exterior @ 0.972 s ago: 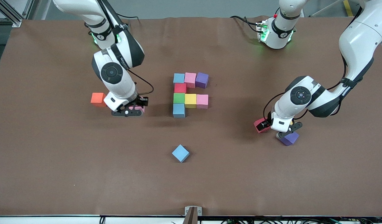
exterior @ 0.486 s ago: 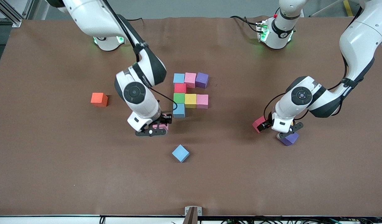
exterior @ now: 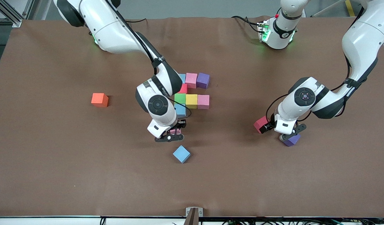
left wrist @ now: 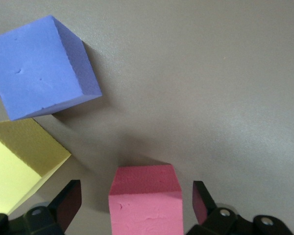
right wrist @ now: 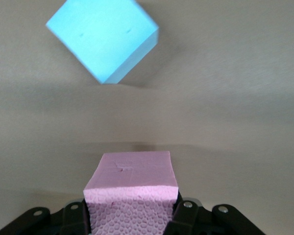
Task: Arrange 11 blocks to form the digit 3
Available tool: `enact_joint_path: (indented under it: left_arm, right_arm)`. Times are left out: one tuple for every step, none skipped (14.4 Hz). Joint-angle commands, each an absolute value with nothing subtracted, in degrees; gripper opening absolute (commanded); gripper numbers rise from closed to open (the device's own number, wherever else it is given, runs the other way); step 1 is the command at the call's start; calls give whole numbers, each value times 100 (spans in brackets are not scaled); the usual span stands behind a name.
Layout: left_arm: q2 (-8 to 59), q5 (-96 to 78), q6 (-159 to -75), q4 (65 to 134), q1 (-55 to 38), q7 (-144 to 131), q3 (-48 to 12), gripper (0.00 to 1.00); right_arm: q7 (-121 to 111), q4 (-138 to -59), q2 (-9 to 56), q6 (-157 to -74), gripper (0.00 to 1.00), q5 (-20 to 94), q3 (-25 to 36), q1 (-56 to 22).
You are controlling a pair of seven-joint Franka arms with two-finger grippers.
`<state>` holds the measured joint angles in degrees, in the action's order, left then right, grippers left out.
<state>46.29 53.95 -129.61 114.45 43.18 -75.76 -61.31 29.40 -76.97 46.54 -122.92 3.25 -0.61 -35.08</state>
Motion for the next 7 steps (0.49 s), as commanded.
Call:
enact_joint_path:
  left_arm:
    - [4632, 5212, -12990, 11400, 4175, -7699, -6144, 100]
    - [4649, 5212, -13008, 11399, 4114, -7873, -6135, 100]
    - [4658, 5221, -13008, 11399, 4044, -8023, -6117, 100]
    - [4667, 5221, -13008, 11408, 3991, -8077, -6082, 100]
    - [4667, 5221, -13008, 11434, 3973, -8077, -6056, 100]
    - [4667, 5221, -13008, 11469, 3973, -8068, -6030, 100]
    - [4667, 5229, -13008, 11478, 3973, -8068, -6021, 100]
  right_arm:
    - [3190, -7400, 4913, -12217, 1, 369, -35, -3656]
    - [3190, -7418, 4904, -12208, 1, 369, -35, -3682]
    - [3199, -7427, 4904, -12208, 1, 387, -35, -3691]
    - [3199, -7435, 4904, -12208, 1, 387, -35, -3726]
    - [3243, -7444, 4904, -12208, 1, 387, -35, -3744]
    - [3278, -7470, 4904, -12208, 1, 378, -35, -3744]
    - [3287, -7506, 4904, -12208, 1, 378, -35, -3753]
